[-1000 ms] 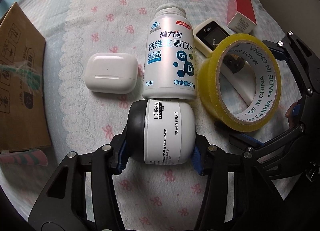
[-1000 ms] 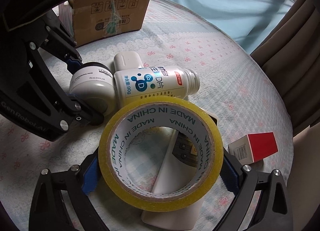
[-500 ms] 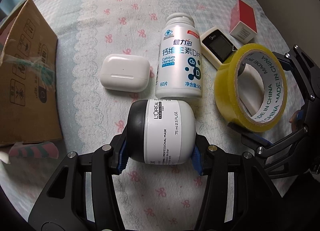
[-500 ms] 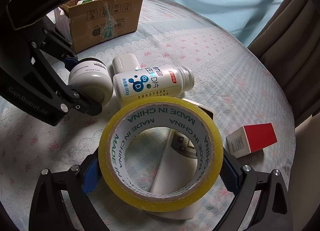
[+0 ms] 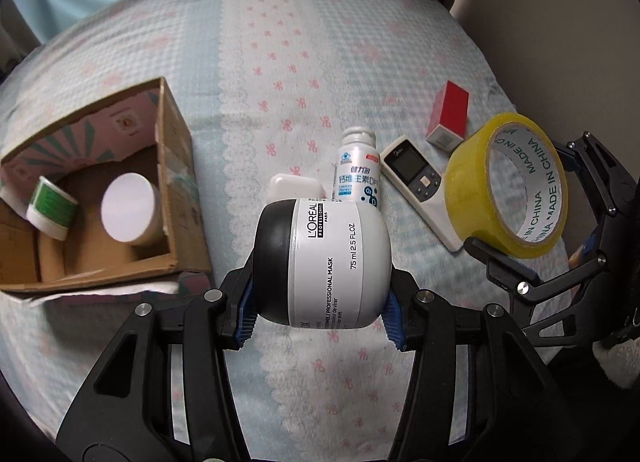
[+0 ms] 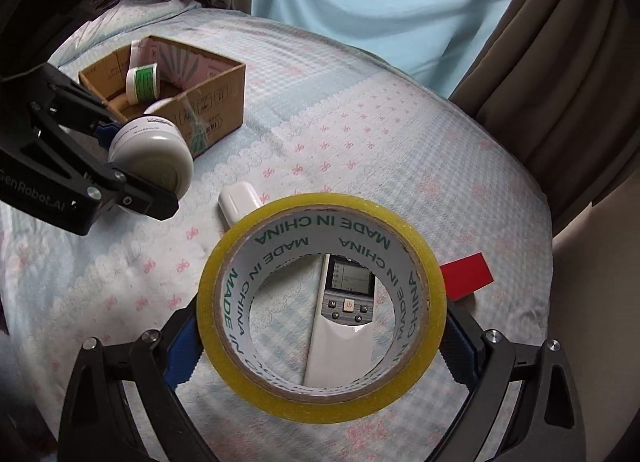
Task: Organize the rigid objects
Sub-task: 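Carry the L'Oreal jar into the box while the right tool carries the yellow tape there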
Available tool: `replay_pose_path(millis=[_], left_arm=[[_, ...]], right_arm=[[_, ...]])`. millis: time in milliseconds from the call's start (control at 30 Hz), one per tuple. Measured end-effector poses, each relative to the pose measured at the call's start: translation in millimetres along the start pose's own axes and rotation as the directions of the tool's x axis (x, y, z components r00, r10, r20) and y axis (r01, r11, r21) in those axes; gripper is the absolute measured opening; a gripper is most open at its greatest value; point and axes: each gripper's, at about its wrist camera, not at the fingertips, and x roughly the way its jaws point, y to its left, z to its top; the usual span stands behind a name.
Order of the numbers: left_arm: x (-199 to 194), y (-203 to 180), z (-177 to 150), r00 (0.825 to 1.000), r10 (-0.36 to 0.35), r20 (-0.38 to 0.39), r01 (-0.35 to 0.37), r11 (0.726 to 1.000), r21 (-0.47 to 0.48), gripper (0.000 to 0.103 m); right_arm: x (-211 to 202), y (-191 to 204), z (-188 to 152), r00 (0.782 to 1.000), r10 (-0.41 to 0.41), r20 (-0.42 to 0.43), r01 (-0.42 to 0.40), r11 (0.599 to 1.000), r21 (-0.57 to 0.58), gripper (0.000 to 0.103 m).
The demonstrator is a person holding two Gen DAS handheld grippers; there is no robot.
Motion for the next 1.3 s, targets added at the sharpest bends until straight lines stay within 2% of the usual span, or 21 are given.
replay_pose_path(millis=[167, 333, 533, 633, 800, 967, 1300], left_arm=[[-59, 29, 12, 0.999, 0.004, 0.045, -0.004, 1.0, -0.01, 0.047], [-110, 72, 17, 0.997, 0.011, 0.078, -0.008, 0.999, -0.036, 0.047], [-150, 136, 8, 0.996, 0.023, 0.081, -0.017, 0.997, -0.072, 0.047], [-164, 171, 0, 0.997, 0.037, 0.074, -0.032, 0.996, -0.08, 0.047], [-181, 226, -9, 0.996, 0.049, 0.07, -0.045, 0.997, -0.067, 0.047], [-188, 272, -9, 0.997, 0.052, 0.065, -0.048, 0.997, -0.057, 0.047], [-159, 328, -3, 0.999, 0.036, 0.004, -0.036, 0.998, -0.051, 0.047]], right_arm=[[-47, 1, 36, 0.999, -0.034, 0.018, 0.031, 0.991, 0.132, 0.096], [-79, 14, 73, 0.999, -0.047, 0.006, 0.043, 0.965, 0.26, 0.096], [-102, 48, 121, 0.999, -0.034, -0.009, 0.034, 0.916, 0.399, 0.096], [-105, 75, 147, 1.0, -0.012, -0.009, 0.015, 0.905, 0.426, 0.096], [-98, 125, 186, 1.0, 0.01, -0.011, -0.004, 0.904, 0.427, 0.096], [-83, 161, 214, 0.999, 0.036, -0.022, -0.022, 0.886, 0.463, 0.096], [-38, 195, 254, 0.987, 0.068, -0.144, 0.006, 0.888, 0.46, 0.096]])
